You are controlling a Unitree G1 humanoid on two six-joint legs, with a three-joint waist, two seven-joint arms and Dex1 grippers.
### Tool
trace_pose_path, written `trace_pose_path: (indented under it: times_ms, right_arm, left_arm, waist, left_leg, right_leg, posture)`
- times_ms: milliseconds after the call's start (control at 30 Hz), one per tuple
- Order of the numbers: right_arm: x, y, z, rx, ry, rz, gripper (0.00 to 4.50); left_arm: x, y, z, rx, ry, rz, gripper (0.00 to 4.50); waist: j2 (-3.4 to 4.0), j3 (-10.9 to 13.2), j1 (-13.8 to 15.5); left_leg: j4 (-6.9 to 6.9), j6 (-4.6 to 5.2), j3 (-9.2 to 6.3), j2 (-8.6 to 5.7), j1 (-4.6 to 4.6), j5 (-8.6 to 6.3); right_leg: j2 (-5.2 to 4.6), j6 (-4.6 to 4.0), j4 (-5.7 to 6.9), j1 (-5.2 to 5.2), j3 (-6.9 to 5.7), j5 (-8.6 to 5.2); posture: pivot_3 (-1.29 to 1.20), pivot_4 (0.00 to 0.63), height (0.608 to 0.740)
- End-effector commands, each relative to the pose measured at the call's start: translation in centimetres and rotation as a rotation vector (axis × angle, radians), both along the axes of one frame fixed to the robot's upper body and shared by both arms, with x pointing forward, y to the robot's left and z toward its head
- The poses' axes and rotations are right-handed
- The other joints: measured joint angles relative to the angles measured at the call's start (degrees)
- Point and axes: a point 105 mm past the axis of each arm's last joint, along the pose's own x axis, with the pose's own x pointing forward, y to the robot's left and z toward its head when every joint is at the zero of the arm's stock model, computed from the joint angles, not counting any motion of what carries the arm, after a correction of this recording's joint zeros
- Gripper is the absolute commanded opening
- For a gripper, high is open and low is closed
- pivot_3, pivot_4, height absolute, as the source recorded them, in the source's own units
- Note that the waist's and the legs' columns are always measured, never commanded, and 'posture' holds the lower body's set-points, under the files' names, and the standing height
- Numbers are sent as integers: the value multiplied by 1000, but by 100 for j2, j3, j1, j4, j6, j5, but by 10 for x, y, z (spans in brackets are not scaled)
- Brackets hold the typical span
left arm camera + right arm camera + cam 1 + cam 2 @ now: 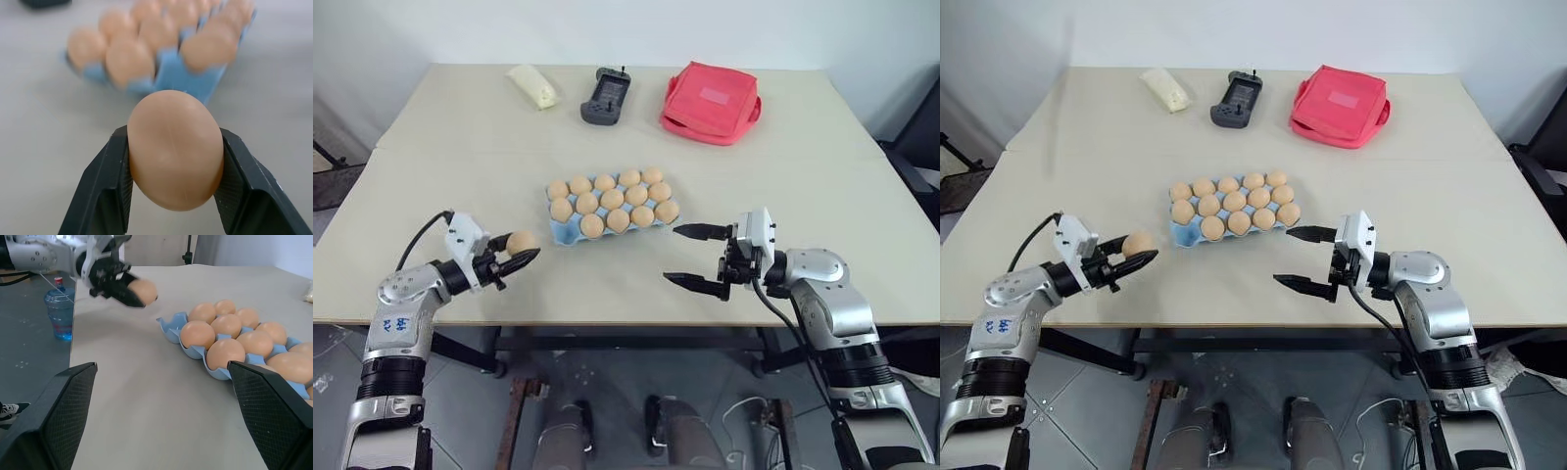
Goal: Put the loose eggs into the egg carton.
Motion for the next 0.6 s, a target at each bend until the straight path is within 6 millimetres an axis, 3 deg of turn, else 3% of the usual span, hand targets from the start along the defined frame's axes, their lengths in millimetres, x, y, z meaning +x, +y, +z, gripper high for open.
trace_pose_path:
  times_ms: [33, 233, 333, 467, 600]
  right_arm:
    - [-3, 1, 10, 18, -40, 5, 4500]
    - [-2, 1, 10, 26, -54, -10, 4500]
    - [-1, 0, 10, 24, -63, -21, 4500]
    - [-2, -4, 10, 27, -63, -29, 4500]
    - [-2, -10, 6, 24, -52, -48, 4500]
  left_arm:
    - [11, -22, 17, -31, -37, -40, 2113]
    - [31, -43, 6, -14, 15, -65, 2113]
    - [32, -42, 3, 4, 25, -74, 2741]
    - [20, -20, 13, 27, -12, -61, 3902]
    - [-4, 8, 12, 68, 2, -53, 3902]
  waist:
    - [0, 0, 46]
    - [0, 0, 61]
    - [0, 0, 63]
    - [0, 0, 61]
    - [0, 0, 42]
  left_leg:
    - [5, 0, 0, 0, 1, 0]
    - [20, 7, 8, -1, 3, -2]
    - [20, 9, 8, 0, 2, -1]
    - [20, 9, 4, 2, -1, 0]
    - [16, 8, 4, 4, 1, -1]
  right_leg:
    - [1, 0, 1, 2, 0, 0]
    - [7, 11, 2, 7, -21, 6]
    - [9, 11, 2, 6, -46, 6]
    - [10, 10, 2, 5, -52, 6]
    - [8, 8, 2, 5, -51, 5]
  posture:
    - [0, 150, 740]
    - [0, 150, 740]
    - [0, 150, 740]
    - [0, 150, 740]
    - [0, 150, 740]
